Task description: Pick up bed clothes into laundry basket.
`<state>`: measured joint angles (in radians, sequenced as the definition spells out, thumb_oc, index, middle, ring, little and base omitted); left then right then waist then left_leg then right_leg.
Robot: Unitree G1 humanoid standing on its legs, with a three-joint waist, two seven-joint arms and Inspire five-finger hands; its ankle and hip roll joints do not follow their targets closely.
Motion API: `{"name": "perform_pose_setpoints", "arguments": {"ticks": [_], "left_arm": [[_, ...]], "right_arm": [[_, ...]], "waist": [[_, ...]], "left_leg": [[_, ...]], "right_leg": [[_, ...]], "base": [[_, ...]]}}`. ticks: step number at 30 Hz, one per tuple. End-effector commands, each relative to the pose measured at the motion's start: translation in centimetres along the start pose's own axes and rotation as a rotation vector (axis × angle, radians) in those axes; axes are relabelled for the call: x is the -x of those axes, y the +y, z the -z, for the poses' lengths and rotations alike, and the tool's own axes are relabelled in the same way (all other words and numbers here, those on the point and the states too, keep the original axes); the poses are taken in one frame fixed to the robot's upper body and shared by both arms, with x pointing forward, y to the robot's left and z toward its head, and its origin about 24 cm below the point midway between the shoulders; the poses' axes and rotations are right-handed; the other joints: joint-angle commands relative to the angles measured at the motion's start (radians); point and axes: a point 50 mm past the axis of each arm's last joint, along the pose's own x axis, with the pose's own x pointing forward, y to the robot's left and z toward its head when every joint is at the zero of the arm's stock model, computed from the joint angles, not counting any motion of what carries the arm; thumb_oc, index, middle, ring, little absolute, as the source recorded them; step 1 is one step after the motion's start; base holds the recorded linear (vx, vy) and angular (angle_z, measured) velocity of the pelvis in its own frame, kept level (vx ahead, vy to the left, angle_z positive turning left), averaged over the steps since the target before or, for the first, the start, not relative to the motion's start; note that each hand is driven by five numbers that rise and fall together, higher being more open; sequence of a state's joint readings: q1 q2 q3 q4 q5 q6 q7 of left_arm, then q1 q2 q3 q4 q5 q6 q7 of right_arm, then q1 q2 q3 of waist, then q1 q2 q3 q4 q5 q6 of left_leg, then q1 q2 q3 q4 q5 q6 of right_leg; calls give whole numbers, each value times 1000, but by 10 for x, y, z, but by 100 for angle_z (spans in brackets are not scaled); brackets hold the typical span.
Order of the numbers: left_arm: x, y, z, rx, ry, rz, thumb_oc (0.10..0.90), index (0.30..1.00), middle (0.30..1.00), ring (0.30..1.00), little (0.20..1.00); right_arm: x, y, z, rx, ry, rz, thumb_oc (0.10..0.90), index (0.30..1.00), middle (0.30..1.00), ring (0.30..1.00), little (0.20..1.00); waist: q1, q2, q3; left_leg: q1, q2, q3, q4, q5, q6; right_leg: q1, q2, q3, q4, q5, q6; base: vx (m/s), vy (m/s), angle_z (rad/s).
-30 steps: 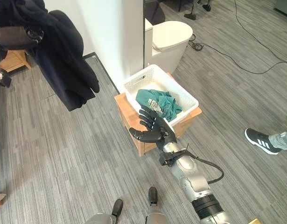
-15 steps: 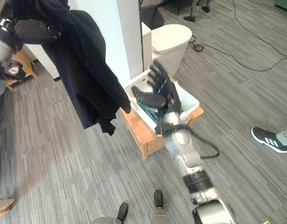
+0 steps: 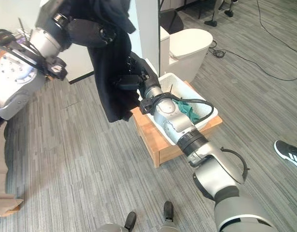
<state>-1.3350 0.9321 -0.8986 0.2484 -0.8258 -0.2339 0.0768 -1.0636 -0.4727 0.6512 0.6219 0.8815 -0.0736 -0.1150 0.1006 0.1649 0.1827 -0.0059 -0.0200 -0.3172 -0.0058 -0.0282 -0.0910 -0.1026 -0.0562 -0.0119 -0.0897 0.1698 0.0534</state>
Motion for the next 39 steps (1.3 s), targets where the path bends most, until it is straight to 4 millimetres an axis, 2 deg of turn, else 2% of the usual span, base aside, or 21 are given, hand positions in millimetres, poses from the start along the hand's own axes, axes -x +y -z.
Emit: {"name": "perform_pose_setpoints", "arguments": {"ticks": [1, 7, 8, 11, 13, 14, 16, 20, 24, 26, 28, 39], "left_arm": [[-27, 21, -89, 15, -364, -86, 400, 300, 300, 300, 300], [-40, 12, -106, 3, -413, -74, 400, 300, 300, 300, 300], [-40, 11, -109, -2, -424, -67, 400, 300, 300, 300, 300], [-41, 10, -112, -3, -434, -71, 400, 300, 300, 300, 300], [-40, 14, -117, -31, -446, -89, 400, 300, 300, 300, 300], [-39, 14, -116, -31, -446, -89, 400, 300, 300, 300, 300], [-38, 19, -110, -33, -426, -122, 400, 300, 300, 300, 300], [-36, 22, -104, -29, -409, -142, 400, 300, 300, 300, 300], [-32, 25, -88, -15, -367, -175, 400, 300, 300, 300, 300], [-32, 25, -88, -14, -367, -176, 400, 300, 300, 300, 300], [-29, 28, -82, -4, -355, -197, 400, 300, 300, 300, 300], [-24, 34, -73, -22, -322, -236, 400, 300, 300, 300, 300]], "right_arm": [[-12, 14, -44, -43, -160, -58, 800, 900, 900, 900, 900], [-13, 5, -35, -117, -126, -14, 800, 900, 900, 900, 900], [-14, 2, -37, -109, -127, 1, 400, 300, 300, 300, 300], [-15, 0, -37, -102, -130, 22, 400, 300, 300, 300, 300], [-14, 0, -50, -54, -187, 40, 400, 300, 300, 300, 300], [-14, 0, -50, -53, -186, 41, 400, 300, 300, 300, 300], [-11, 1, -60, -57, -245, 43, 400, 300, 300, 300, 300], [-9, -3, -64, -30, -263, 60, 400, 300, 300, 300, 300], [-5, -15, -81, 57, -325, 108, 400, 300, 300, 300, 300], [-5, -15, -80, 58, -324, 108, 400, 300, 300, 300, 300], [-3, -23, -85, 67, -342, 139, 400, 300, 300, 300, 300], [5, -30, -100, 129, -406, 168, 400, 300, 300, 300, 300]], "waist": [[38, -46, -157], [42, -53, -163], [42, -55, -167], [41, -55, -169], [36, -55, -171], [37, -55, -172], [28, -56, -172], [25, -56, -172], [5, -63, -169], [6, -62, -169], [-3, -66, -166], [-16, -65, -160]], "left_leg": [[-79, -127, -12, -81, 131, 35], [-77, -133, -24, -81, 126, 41], [-75, -134, -24, -81, 124, 42], [-73, -134, -23, -81, 122, 43], [-72, -132, -17, -81, 118, 46], [-72, -132, -16, -81, 118, 46], [-68, -129, -10, -81, 112, 50], [-64, -127, -5, -81, 109, 51], [-58, -120, 14, -81, 104, 52], [-58, -119, 15, -81, 104, 52], [-52, -117, 21, -81, 101, 52], [-47, -111, 28, -81, 96, 51]], "right_leg": [[124, 32, 52, 2, -185, 85], [127, 28, 50, 2, -184, 87], [129, 28, 52, 2, -185, 86], [130, 27, 53, 2, -186, 86], [129, 26, 57, 2, -185, 88], [129, 26, 58, 2, -185, 88], [130, 25, 64, 2, -186, 88], [130, 26, 69, 2, -186, 88], [132, 29, 78, 2, -190, 86], [132, 29, 79, 2, -190, 86], [133, 31, 82, 2, -190, 84], [138, 30, 82, 2, -193, 82]], "base": [[12, 5, 20], [14, 13, 4], [19, 21, 3], [9, 10, 1], [0, 0, 0], [0, 0, 0], [8, 17, 0], [3, 10, -1], [3, 16, -6], [2, 4, -14], [10, 1, -9], [4, -5, -7]]}}
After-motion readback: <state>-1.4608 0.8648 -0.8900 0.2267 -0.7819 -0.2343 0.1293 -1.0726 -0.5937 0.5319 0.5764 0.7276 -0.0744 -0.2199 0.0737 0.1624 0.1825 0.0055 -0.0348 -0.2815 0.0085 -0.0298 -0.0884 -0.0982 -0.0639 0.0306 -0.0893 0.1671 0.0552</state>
